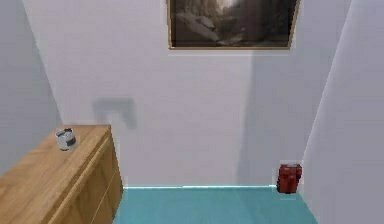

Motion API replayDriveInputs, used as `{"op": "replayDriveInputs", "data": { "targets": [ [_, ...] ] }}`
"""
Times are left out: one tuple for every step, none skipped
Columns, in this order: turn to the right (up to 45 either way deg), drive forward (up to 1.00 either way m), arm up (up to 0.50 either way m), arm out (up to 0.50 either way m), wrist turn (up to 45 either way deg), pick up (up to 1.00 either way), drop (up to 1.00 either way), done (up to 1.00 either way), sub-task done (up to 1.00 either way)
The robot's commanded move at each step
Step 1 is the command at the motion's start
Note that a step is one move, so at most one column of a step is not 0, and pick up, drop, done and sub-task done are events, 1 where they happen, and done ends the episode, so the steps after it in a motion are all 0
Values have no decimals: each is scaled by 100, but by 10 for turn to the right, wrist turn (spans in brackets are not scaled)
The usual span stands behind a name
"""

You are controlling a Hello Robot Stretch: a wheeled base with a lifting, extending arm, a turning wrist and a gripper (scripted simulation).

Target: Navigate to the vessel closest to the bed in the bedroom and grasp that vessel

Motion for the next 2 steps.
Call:
{"op": "replayDriveInputs", "data": {
  "targets": [
    [0,55,0,0,0,0,0,0,0],
    [-450,0,0,0,0,0,0,0,0]
  ]
}}
